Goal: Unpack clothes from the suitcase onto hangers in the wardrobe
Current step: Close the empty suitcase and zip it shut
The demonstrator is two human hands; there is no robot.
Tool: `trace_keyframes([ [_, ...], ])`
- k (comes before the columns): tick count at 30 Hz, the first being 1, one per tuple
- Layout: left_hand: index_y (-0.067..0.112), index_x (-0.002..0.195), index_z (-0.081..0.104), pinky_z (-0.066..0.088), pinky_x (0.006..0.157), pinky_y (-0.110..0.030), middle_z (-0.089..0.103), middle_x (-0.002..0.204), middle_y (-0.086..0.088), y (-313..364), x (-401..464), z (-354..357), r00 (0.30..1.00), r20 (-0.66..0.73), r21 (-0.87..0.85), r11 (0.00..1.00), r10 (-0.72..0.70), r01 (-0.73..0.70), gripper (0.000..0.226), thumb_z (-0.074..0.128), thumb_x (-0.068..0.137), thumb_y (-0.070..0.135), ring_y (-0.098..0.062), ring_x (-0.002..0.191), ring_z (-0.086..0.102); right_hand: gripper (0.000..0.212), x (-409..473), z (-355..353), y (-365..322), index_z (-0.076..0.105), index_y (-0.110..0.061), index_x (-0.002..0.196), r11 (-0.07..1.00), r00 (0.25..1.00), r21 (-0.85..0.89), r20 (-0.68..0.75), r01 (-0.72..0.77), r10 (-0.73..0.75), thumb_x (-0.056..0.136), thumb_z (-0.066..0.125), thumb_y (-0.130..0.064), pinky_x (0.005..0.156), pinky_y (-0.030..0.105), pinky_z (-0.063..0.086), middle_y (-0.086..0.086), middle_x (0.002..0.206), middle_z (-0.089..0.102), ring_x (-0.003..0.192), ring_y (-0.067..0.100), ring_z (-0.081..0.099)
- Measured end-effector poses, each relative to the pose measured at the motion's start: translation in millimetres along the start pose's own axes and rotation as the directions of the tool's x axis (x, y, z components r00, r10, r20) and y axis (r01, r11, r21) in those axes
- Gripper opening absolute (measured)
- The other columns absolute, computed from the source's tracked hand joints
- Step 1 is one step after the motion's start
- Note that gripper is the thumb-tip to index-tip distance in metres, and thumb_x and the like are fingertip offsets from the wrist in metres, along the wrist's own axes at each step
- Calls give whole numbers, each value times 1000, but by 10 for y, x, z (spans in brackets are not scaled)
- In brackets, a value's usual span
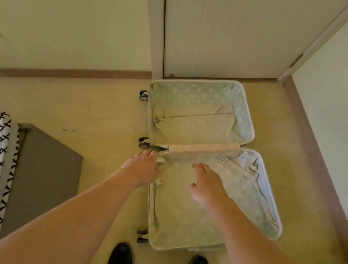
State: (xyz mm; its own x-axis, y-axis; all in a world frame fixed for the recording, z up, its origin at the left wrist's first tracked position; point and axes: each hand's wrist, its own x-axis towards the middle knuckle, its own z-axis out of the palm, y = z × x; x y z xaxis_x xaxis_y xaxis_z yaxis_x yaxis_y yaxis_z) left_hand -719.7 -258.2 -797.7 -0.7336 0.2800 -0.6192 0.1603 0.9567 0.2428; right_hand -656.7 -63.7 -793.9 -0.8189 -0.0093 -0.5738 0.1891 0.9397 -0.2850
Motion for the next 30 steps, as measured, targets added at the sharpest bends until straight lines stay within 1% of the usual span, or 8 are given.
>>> trace_keyframes([
  [7,16,144,34,38,106,-47,39,146,-10,-387,1279,1767,996,81,96,995,29,-37,54,43,94,34,-33,132,39,63,1156,1609,760,23,-16,152,996,981,-92,191,-7,24,94,47,-19,110,40,32,7,156,21,136,32,35],
  [13,19,140,43,35,107,-47,46,143,-8,-607,1826,2541,999,36,160,987,18,-23,52,42,94,43,-30,130,43,52,1375,2421,1200,31,-15,148,978,940,-203,320,-51,116,96,41,-18,104,43,40,9,149,32,129,35,43],
  [18,26,141,43,1,116,-57,45,144,-7,-428,1586,2736,993,114,408,912,5,-51,70,47,80,61,-32,139,31,49,1097,2590,1387,38,-16,146,957,872,-286,455,-49,181,97,38,-14,107,44,39,7,150,37,134,30,40],
  [20,30,138,48,14,116,-53,49,141,-1,-294,1331,2870,950,313,277,954,23,-115,70,60,78,63,-28,134,38,46,864,2666,1415,47,-12,140,954,829,-298,526,-32,192,95,36,-9,107,46,40,10,146,44,131,30,45],
  [22,31,138,48,36,107,-42,49,141,4,-162,1191,2994,844,533,67,992,58,-111,73,72,75,59,-24,127,46,46,763,2770,1437,51,-12,137,924,791,-382,568,8,228,93,36,-10,103,47,44,8,143,48,127,30,49],
  [24,31,140,47,39,102,-38,46,142,5,-9,1099,3121,749,656,12,992,90,-129,78,74,72,61,-23,129,45,47,715,2868,1488,53,-14,135,883,741,-463,618,74,262,90,40,-13,99,46,47,7,140,50,122,29,53],
  [27,27,138,50,40,104,-41,48,140,5,155,1000,3377,742,665,99,973,90,-207,84,72,68,68,-24,129,46,33,645,2905,1472,62,-9,120,782,677,-587,664,211,316,89,51,-13,80,37,49,9,121,57,97,26,58],
  [30,20,128,60,48,97,-41,59,127,3,212,913,3597,781,612,127,961,119,-247,73,71,71,65,-22,114,56,38,577,2961,1469,59,-12,128,719,710,-644,633,262,309,92,58,-20,75,35,42,8,127,56,102,27,58],
])
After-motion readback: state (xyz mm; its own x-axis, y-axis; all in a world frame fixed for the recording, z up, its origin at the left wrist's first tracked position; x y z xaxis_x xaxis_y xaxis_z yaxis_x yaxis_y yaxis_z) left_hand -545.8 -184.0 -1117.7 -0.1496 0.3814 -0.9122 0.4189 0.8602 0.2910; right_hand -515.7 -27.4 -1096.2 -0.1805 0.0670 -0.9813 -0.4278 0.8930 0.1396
